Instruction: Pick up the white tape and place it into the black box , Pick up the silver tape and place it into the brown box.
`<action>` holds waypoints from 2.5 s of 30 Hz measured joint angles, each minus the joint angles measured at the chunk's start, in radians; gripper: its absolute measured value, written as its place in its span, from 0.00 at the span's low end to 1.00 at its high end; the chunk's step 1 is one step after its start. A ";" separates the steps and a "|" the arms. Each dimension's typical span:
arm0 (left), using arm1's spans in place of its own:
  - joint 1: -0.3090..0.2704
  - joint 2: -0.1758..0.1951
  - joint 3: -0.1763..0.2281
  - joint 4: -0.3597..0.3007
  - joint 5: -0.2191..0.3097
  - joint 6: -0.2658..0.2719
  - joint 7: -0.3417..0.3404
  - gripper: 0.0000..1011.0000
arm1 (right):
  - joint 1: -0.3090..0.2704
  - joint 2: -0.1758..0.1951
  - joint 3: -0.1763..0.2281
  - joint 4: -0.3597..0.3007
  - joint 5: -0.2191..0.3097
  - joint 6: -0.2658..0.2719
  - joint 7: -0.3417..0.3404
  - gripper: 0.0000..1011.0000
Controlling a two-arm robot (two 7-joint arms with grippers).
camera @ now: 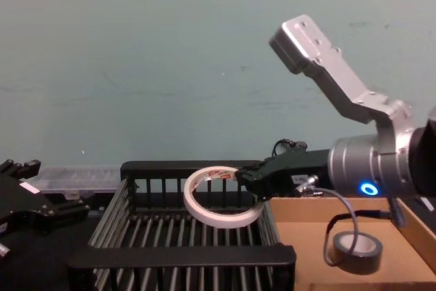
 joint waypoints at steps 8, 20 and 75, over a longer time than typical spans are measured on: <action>0.000 0.000 0.000 0.000 0.000 0.000 0.000 0.99 | 0.028 -0.027 -0.008 0.050 -0.011 0.010 0.008 0.10; 0.000 0.000 0.000 0.000 0.000 0.000 0.000 0.99 | 0.047 -0.052 -0.014 0.107 -0.022 0.005 0.015 0.10; 0.000 0.000 0.000 0.000 0.000 0.000 0.000 0.99 | 0.036 -0.050 -0.005 0.085 -0.019 0.007 0.017 0.99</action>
